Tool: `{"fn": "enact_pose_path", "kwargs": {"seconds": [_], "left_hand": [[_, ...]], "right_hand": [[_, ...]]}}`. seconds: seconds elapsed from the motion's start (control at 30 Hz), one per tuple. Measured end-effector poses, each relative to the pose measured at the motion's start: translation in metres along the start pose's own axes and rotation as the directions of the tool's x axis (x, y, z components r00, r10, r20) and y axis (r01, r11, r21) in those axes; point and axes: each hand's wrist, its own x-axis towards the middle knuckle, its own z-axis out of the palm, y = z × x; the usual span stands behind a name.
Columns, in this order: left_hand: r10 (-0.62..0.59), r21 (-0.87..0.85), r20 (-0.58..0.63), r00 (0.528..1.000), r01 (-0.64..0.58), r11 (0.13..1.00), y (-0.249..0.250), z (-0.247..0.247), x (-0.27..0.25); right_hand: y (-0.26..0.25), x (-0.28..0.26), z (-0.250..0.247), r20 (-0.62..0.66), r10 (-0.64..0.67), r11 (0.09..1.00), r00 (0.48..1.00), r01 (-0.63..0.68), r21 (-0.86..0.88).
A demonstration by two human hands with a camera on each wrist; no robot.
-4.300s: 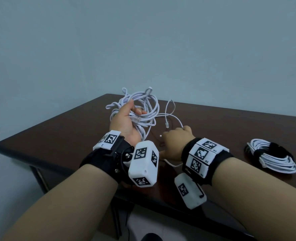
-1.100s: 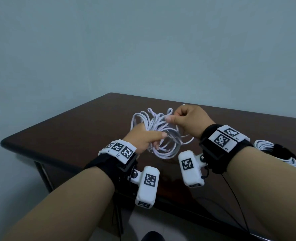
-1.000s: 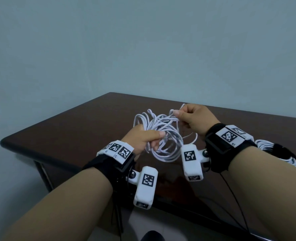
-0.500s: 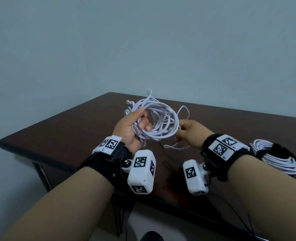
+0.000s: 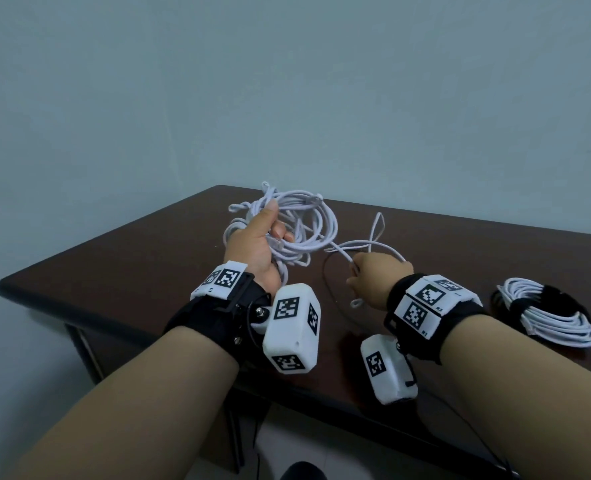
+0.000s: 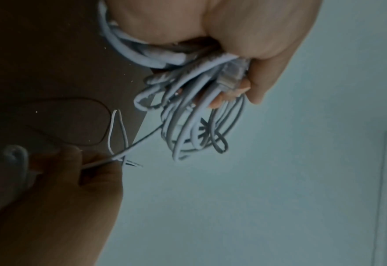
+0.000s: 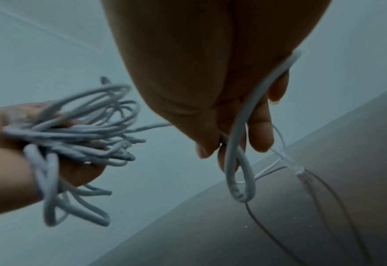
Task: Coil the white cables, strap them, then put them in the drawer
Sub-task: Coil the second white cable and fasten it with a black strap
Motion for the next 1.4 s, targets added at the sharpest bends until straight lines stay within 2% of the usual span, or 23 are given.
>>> {"fn": "enact_pose_path", "kwargs": {"seconds": [0.07, 0.13, 0.23, 0.4, 0.53, 0.6, 0.7, 0.8, 0.87, 0.9, 0.93, 1.0, 1.03, 1.13, 1.23, 1.33, 1.4], "left_hand": [[0.03, 0.05, -0.08, 0.996, -0.026, 0.998, 0.001, 0.001, 0.002], [0.074, 0.14, -0.129, 0.989, -0.055, 0.989, 0.002, 0.001, 0.004], [0.118, 0.251, -0.174, 0.978, -0.072, 0.965, 0.005, -0.001, 0.007], [0.242, 0.539, -0.163, 0.956, -0.119, 0.834, 0.003, -0.009, 0.004], [0.281, 0.597, -0.162, 0.946, -0.133, 0.791, 0.008, -0.011, 0.003], [0.285, 0.659, -0.113, 0.952, -0.142, 0.738, 0.009, -0.015, 0.006], [0.274, 0.783, 0.032, 0.961, -0.194, 0.591, 0.006, -0.02, 0.005], [0.158, 0.819, 0.22, 0.963, -0.27, 0.507, 0.001, -0.022, 0.0], [0.071, 0.807, 0.277, 0.958, -0.272, 0.524, -0.002, -0.019, -0.006], [0.037, 0.788, 0.267, 0.963, -0.24, 0.568, -0.005, -0.019, -0.006], [-0.016, 0.735, 0.263, 0.965, -0.19, 0.651, -0.006, -0.017, -0.008], [-0.114, 0.58, 0.339, 0.934, -0.113, 0.806, -0.008, -0.02, -0.004], [-0.14, 0.553, 0.386, 0.912, -0.108, 0.826, -0.009, -0.022, -0.002], [-0.134, 0.641, 0.471, 0.872, -0.233, 0.732, -0.006, -0.023, -0.001], [-0.166, 0.697, 0.48, 0.862, -0.259, 0.669, -0.006, -0.025, 0.0], [-0.172, 0.696, 0.437, 0.883, -0.211, 0.686, -0.003, -0.025, -0.004], [-0.216, 0.672, 0.411, 0.885, -0.134, 0.728, -0.002, -0.026, -0.004]], "right_hand": [[-0.006, -0.007, -0.001, 0.01, -0.074, 0.996, 0.997, 0.074, -0.056], [-0.01, -0.011, 0.002, 0.043, -0.15, 0.988, 0.988, 0.152, -0.038], [-0.015, -0.013, 0.009, 0.076, -0.193, 0.981, 0.978, 0.193, 0.008], [-0.024, -0.018, 0.009, 0.107, -0.288, 0.958, 0.952, 0.288, 0.013], [-0.018, -0.022, 0.003, 0.124, -0.342, 0.936, 0.931, 0.349, -0.042], [-0.017, -0.024, -0.001, 0.102, -0.41, 0.907, 0.906, 0.417, -0.057], [-0.023, -0.031, -0.012, 0.017, -0.539, 0.842, 0.842, 0.537, 0.052], [-0.032, -0.035, -0.024, -0.112, -0.579, 0.793, 0.807, 0.59, 0.15], [-0.034, -0.033, -0.029, -0.227, -0.554, 0.772, 0.801, 0.596, 0.221], [-0.034, -0.031, -0.03, -0.285, -0.531, 0.766, 0.798, 0.596, 0.242], [-0.033, -0.028, -0.031, -0.338, -0.505, 0.767, 0.795, 0.592, 0.248], [-0.03, -0.024, -0.033, -0.417, -0.441, 0.79, 0.795, 0.564, 0.242], [-0.027, -0.023, -0.034, -0.448, -0.398, 0.799, 0.801, 0.542, 0.259], [-0.021, -0.019, -0.037, -0.506, -0.288, 0.785, 0.813, 0.502, 0.362], [-0.019, -0.016, -0.038, -0.505, -0.275, 0.771, 0.818, 0.501, 0.393], [-0.013, -0.011, -0.041, -0.505, -0.257, 0.738, 0.824, 0.505, 0.447], [-0.009, -0.009, -0.043, -0.491, -0.253, 0.721, 0.834, 0.501, 0.479]]}}
